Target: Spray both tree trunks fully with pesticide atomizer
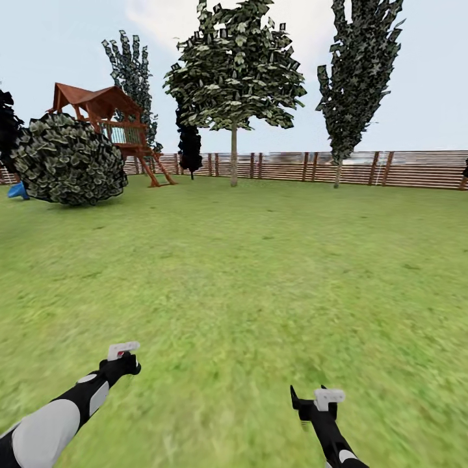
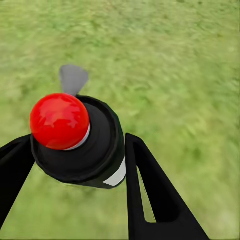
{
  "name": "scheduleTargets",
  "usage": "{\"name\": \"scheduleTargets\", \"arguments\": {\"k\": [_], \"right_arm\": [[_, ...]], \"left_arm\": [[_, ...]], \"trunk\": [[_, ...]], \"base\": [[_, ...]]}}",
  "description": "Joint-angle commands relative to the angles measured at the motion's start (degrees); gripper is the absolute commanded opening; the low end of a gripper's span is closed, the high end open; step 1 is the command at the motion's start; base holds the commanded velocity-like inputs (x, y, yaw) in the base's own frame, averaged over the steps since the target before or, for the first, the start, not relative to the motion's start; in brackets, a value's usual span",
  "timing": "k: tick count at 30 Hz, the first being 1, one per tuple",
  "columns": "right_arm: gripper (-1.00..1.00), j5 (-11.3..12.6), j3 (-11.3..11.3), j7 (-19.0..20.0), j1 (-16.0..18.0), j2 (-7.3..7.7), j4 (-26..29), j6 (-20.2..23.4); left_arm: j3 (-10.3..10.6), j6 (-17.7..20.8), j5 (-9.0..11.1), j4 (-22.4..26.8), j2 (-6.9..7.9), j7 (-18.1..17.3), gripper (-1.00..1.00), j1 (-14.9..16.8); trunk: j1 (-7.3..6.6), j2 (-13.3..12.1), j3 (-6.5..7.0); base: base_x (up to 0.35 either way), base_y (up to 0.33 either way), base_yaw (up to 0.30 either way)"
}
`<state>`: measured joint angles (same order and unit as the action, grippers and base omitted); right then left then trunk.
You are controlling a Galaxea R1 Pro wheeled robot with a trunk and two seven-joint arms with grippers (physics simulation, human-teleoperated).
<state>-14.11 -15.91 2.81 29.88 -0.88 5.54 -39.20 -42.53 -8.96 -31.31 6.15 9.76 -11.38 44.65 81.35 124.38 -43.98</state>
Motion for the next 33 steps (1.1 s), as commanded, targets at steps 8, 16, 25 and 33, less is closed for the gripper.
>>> {"name": "scheduleTargets", "arguments": {"k": [8,16,25,33], "right_arm": [[1.00,0.03,0.00,0.00,0.00,0.00,-0.01,0.00],[1.00,0.01,0.00,0.00,0.00,0.00,-0.02,0.00],[1.00,0.04,0.00,-0.01,0.00,0.00,0.00,0.00],[1.00,0.03,0.00,0.00,0.00,0.00,-0.02,0.00]], "left_arm": [[-0.01,0.00,0.02,0.01,0.00,-0.03,-1.00,0.00],[-0.01,0.00,0.02,0.01,0.00,-0.04,-1.00,0.01],[-0.01,0.00,0.02,0.01,0.00,-0.04,-1.00,0.00],[-0.01,0.00,0.02,0.01,0.00,-0.04,-1.00,0.02]], "trunk": [[0.00,0.00,0.00],[0.00,0.00,0.00],[0.00,0.00,0.00],[0.00,0.00,0.00]], "base": [[0.338,0.000,0.000],[0.338,0.000,0.000],[0.338,0.000,0.084],[0.338,0.000,0.171]]}}
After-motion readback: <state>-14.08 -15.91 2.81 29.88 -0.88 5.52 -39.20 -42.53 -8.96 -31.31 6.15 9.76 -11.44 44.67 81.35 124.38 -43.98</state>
